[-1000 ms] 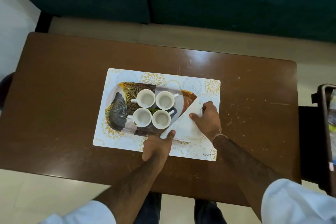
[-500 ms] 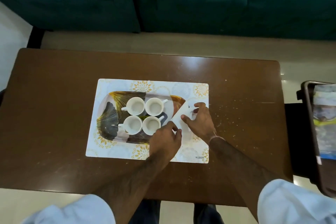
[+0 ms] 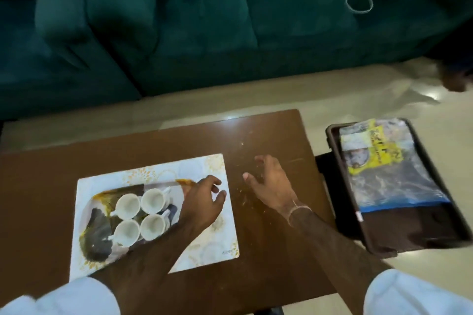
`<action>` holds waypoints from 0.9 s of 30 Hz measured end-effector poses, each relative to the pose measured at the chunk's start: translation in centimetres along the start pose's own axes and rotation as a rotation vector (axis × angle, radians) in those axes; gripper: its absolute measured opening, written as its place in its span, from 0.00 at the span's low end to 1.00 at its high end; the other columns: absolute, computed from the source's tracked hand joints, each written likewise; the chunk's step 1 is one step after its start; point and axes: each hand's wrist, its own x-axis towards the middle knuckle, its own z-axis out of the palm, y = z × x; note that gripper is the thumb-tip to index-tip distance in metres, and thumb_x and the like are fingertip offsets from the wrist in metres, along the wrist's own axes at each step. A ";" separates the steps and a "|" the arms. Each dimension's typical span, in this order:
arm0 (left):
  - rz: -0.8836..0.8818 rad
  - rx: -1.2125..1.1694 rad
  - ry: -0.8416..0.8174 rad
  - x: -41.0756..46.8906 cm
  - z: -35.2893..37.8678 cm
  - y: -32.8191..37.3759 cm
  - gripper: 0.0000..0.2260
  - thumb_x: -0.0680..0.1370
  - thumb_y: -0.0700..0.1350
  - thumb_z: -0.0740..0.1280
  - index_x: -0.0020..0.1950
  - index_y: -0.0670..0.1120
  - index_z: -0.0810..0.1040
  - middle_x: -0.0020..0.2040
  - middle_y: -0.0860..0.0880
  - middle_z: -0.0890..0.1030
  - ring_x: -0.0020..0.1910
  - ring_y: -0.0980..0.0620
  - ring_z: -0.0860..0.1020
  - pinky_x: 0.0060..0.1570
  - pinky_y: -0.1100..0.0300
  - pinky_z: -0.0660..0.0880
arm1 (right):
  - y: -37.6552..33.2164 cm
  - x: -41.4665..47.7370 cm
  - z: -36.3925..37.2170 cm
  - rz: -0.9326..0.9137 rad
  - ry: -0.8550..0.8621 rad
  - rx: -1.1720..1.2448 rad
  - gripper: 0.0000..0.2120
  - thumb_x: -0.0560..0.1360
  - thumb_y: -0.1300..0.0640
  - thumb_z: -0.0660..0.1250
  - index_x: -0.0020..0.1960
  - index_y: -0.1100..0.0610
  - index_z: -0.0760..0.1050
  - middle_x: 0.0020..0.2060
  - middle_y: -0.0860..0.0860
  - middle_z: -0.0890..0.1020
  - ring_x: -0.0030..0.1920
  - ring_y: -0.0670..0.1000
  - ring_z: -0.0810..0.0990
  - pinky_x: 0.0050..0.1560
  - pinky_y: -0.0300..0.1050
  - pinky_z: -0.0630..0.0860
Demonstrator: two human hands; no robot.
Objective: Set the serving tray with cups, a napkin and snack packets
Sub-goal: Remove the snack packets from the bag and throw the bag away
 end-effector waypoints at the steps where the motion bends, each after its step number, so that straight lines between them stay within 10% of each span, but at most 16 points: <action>1: 0.021 0.010 0.016 0.1 -1.0 1.6 0.11 0.79 0.52 0.68 0.60 0.51 0.77 0.53 0.52 0.82 0.51 0.52 0.79 0.50 0.55 0.79 | -0.4 -0.3 -2.0 -0.011 0.018 -0.007 0.27 0.77 0.42 0.66 0.71 0.54 0.65 0.68 0.53 0.70 0.67 0.53 0.72 0.66 0.47 0.73; 27: 0.656 0.076 0.428 -3.1 -27.3 40.7 0.23 0.77 0.55 0.68 0.70 0.49 0.72 0.61 0.49 0.78 0.61 0.51 0.74 0.62 0.52 0.74 | -16.9 -10.3 -41.7 -0.332 0.558 -0.034 0.27 0.77 0.45 0.67 0.71 0.53 0.65 0.69 0.52 0.70 0.65 0.53 0.74 0.67 0.53 0.73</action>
